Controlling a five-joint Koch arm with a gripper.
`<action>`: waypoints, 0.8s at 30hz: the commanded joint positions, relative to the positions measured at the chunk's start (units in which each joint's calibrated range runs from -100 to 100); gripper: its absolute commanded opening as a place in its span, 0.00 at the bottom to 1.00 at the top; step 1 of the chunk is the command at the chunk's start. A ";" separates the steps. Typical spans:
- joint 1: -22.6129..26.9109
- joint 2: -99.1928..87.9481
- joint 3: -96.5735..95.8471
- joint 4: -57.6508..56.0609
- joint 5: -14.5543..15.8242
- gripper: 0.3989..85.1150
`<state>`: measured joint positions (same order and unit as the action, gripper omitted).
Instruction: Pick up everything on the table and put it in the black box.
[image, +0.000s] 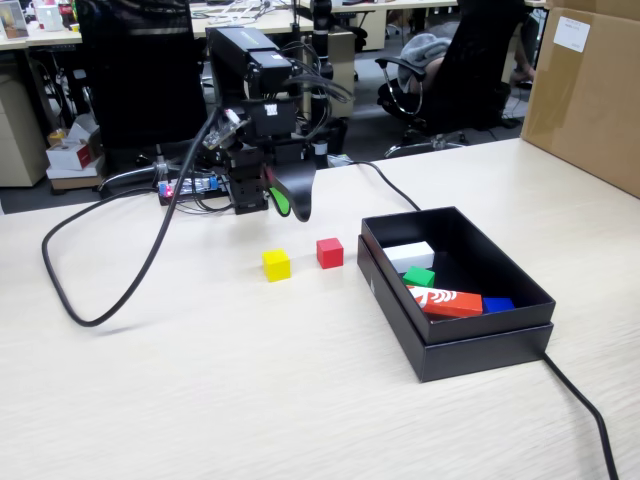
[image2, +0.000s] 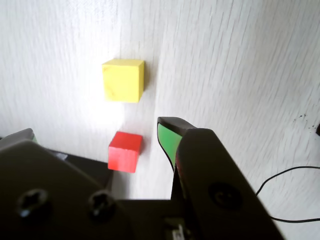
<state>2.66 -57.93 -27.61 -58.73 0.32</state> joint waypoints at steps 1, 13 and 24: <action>-0.93 -2.94 0.23 2.96 -0.63 0.57; -3.08 6.35 -6.02 12.38 -1.76 0.57; -3.71 12.55 -8.92 15.66 -2.10 0.56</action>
<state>-1.05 -45.50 -37.38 -45.80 -1.49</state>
